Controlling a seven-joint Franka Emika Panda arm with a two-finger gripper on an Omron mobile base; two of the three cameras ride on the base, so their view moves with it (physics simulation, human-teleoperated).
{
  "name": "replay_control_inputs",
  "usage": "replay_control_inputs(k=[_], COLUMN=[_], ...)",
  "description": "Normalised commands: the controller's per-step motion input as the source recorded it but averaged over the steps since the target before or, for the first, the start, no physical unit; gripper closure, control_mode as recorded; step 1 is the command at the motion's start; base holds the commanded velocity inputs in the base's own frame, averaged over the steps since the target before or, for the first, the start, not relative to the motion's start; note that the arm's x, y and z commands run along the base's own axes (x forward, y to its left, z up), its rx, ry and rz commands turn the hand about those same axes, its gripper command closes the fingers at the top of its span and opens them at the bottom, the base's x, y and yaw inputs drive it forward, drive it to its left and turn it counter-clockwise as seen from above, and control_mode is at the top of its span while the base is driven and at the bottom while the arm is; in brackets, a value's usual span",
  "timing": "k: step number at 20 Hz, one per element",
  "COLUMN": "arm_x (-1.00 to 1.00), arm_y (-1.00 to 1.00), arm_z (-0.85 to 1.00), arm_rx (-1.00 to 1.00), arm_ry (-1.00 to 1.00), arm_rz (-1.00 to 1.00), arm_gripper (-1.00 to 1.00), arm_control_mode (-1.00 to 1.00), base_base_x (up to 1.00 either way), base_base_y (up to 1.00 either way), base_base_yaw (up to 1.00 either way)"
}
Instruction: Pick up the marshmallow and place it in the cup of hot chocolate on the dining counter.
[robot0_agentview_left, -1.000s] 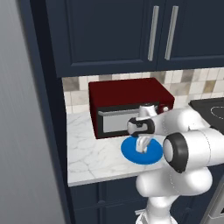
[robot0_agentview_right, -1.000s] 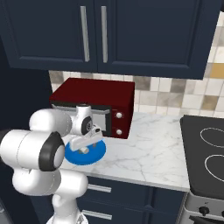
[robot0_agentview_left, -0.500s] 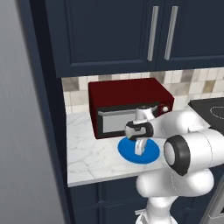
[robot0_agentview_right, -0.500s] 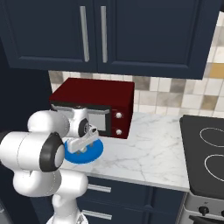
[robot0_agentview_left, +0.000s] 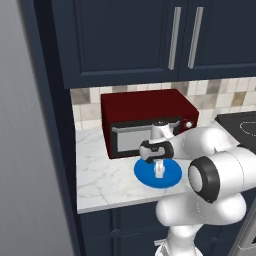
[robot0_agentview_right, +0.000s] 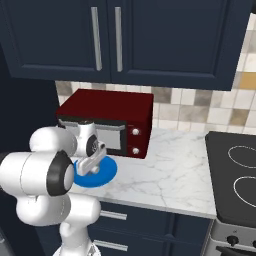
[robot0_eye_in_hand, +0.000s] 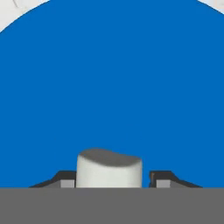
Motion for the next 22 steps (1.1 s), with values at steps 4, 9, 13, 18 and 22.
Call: replay_control_inputs(k=[4,9,13,18,22], arm_x=[-0.19,-0.33,-0.54,-0.42,-0.47], arm_y=[0.01,0.00,0.00,0.00,0.00], arm_z=[-0.16,0.07,0.93,1.00,1.00], arm_rx=[0.04,0.04,0.00,0.00,0.01], arm_ry=[0.00,0.00,0.00,0.00,0.00], arm_rz=[0.24,0.16,0.02,0.00,-0.01], arm_gripper=[1.00,1.00,1.00,1.00,1.00], arm_control_mode=[-1.00,-1.00,-1.00,-1.00,-1.00], base_base_x=[0.00,0.00,0.00,0.00,0.00], base_base_y=[0.00,0.00,0.00,0.00,0.00], base_base_yaw=[0.00,0.00,0.00,0.00,0.00])
